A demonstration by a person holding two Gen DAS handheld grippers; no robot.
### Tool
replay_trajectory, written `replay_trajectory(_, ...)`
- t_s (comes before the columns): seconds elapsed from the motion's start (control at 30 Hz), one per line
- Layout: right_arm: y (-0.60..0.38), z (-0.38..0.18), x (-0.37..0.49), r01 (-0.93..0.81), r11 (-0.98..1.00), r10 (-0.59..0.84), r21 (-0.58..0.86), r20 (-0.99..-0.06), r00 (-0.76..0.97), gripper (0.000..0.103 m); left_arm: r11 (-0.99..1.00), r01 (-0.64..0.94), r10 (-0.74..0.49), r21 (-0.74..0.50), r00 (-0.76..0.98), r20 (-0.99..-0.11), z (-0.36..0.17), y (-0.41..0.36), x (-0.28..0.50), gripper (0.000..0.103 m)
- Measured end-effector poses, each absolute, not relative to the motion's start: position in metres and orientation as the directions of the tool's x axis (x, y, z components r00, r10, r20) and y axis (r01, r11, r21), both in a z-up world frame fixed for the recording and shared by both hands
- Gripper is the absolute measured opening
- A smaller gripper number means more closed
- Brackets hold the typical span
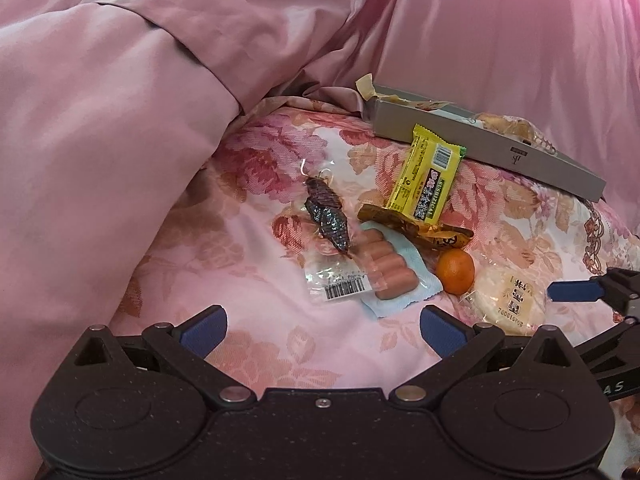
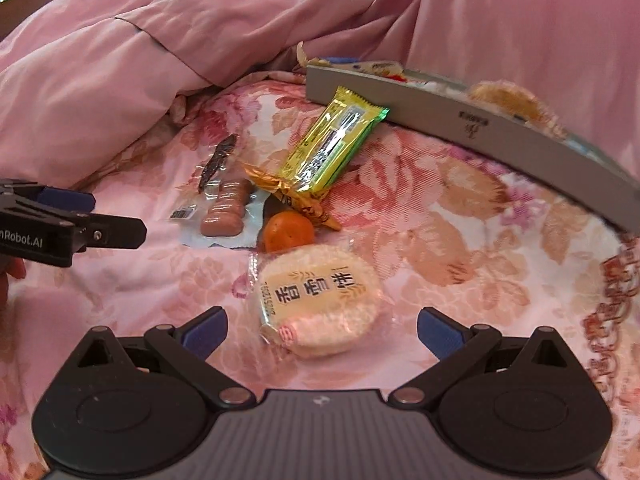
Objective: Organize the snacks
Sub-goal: 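Grasp the dark dried-fish packet with the left gripper while the right grasps the round rice cake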
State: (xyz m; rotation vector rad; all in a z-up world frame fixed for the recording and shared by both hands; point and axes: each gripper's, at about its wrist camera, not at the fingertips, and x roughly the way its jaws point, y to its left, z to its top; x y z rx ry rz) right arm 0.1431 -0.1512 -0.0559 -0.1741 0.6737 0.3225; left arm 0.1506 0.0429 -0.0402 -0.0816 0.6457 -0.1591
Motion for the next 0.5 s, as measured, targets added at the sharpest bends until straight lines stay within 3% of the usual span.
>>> replay_trajectory(0.3,-0.142,-0.067,0.147,-0.362,0.928,0.223,-0.093,-0.639,0.736,0.102,0.981,0.132,-0.190,-0.142,0.797,-0.573,-0.039,0.045,0.170,0.102)
replay_trajectory(0.5,-0.140,-0.067,0.147,-0.348,0.934,0.226,-0.084,-0.616,0.754,0.093,0.972,0.180,-0.233,-0.149,0.796,-0.559,-0.037,0.040,0.194,0.102)
